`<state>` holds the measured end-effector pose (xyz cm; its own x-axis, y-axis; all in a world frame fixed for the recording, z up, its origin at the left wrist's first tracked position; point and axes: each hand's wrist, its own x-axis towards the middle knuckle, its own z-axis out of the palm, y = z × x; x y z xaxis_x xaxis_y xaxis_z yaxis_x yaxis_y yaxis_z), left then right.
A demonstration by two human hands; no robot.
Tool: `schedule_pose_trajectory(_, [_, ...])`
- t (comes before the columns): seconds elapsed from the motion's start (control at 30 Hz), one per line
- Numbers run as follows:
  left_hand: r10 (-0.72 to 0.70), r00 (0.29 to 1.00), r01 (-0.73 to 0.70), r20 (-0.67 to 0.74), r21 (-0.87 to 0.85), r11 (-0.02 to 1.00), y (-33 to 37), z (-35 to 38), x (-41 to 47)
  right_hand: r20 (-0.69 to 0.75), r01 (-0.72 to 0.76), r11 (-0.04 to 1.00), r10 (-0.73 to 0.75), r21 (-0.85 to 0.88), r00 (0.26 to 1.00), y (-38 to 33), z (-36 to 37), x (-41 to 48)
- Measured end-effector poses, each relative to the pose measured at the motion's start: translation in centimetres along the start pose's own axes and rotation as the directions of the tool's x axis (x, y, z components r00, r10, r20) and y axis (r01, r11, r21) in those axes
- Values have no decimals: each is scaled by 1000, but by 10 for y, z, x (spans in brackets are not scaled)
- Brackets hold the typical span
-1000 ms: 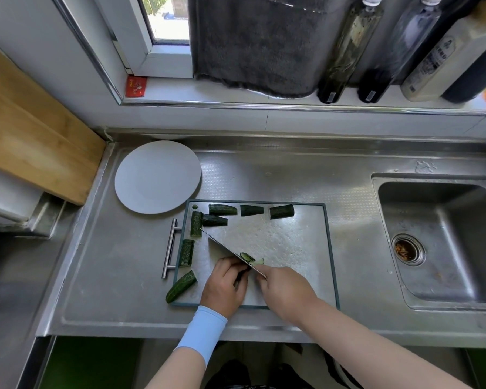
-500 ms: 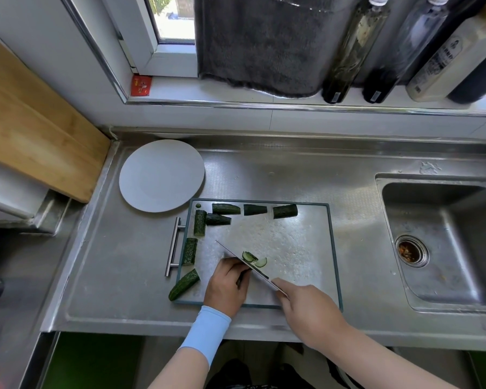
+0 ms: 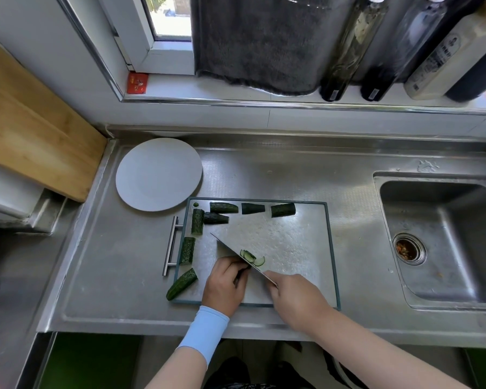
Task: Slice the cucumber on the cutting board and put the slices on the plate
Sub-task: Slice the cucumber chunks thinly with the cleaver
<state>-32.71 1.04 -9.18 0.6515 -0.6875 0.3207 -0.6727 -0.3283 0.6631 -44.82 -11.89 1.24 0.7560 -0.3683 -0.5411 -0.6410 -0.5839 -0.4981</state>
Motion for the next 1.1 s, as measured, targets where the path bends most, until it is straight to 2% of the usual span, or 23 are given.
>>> schedule_pose_trajectory(0.23, [-23,1000,23,14,17,1000,1,-1,0,-4,18,1000,-18,15,1000,-11,0,16])
schedule_pose_trajectory(0.43, [-47,999,47,1,10,999,1,-1,-1,-58,62,997,-64,-49,996,-6,0,0])
schedule_pose_trajectory(0.77, [-41,999,41,-7,-15,999,1,-1,0,-44,23,997,-27,-75,999,15,-2,-29])
schedule_pose_trajectory(1.1, [-37,999,37,9,-2,999,-1,0,-1,-5,-14,1000,14,-18,1000,2,4,-9])
